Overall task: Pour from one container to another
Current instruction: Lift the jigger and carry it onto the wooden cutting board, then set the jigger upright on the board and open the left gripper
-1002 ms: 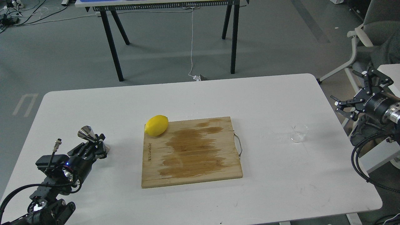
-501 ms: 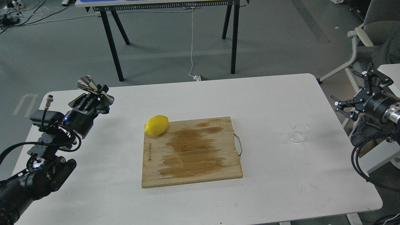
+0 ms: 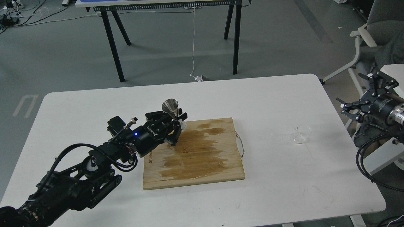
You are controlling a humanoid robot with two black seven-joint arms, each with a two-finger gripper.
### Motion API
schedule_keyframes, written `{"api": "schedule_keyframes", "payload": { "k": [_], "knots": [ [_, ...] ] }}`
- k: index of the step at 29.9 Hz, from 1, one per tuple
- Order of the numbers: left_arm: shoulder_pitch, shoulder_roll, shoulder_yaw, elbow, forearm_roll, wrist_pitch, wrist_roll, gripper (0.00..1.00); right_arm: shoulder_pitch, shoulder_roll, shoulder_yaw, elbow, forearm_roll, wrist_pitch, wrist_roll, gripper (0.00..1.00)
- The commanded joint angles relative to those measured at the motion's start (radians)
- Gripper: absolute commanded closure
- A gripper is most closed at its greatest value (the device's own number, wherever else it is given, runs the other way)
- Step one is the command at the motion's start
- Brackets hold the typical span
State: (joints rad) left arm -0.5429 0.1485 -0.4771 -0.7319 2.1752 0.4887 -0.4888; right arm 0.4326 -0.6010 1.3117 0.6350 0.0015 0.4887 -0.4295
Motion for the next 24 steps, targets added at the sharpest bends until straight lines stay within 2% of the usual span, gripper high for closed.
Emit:
{"api": "schedule_keyframes", "payload": {
  "k": [1,13,24],
  "knots": [
    [0.014,-0.033,0.003,0.005,0.006,0.0,0.0,0.95,-0.002,0.0,-0.002,0.0,0.0,0.0,0.0,0.0],
    [0.037,-0.113,0.066,0.055,0.006,0.0,0.0,0.94,-0.002,0.0,-0.002,0.0,0.0,0.0,0.0,0.0],
    [0.034,-0.141,0.066,0.121,0.006,0.0,0.0,0.86,-0.003,0.0,-0.002,0.005,0.002,0.0,0.0,0.0]
  ]
}}
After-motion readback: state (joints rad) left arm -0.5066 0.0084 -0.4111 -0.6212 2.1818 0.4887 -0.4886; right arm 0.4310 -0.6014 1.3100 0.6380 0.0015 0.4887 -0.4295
